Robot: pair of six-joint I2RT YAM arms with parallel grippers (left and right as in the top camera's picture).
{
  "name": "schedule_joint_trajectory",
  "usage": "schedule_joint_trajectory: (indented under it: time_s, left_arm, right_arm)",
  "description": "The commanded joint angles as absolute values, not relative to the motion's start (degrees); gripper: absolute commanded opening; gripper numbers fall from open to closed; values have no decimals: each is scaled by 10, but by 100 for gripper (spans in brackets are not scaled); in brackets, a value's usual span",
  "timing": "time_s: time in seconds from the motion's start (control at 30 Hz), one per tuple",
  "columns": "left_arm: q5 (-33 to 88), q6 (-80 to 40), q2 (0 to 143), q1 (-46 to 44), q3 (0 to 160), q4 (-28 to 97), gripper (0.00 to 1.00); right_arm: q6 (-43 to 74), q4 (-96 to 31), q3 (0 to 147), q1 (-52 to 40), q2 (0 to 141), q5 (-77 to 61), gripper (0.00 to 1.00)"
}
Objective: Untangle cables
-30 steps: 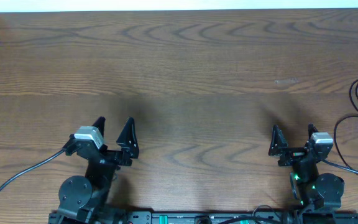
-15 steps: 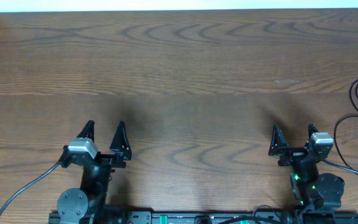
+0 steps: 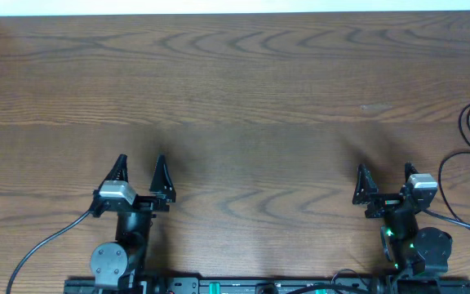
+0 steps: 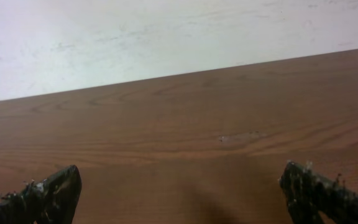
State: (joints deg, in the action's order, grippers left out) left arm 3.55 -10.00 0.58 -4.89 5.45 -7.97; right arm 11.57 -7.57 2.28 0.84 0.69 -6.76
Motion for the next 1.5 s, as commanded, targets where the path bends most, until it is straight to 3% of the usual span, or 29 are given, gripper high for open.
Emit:
schedule_joint_trajectory:
  time_s: [0.0, 0.8, 1.47]
  left_arm:
    - [36, -79, 1, -45, 45, -87, 80]
    - [33, 0, 1, -41, 2, 39, 80]
    - [20, 19, 3, -41, 2, 40, 79]
  right_arm:
    - [122, -75, 20, 11, 3, -63, 99]
    - [122, -75, 20, 11, 3, -63, 99]
    - [122, -75, 20, 11, 3, -63, 99]
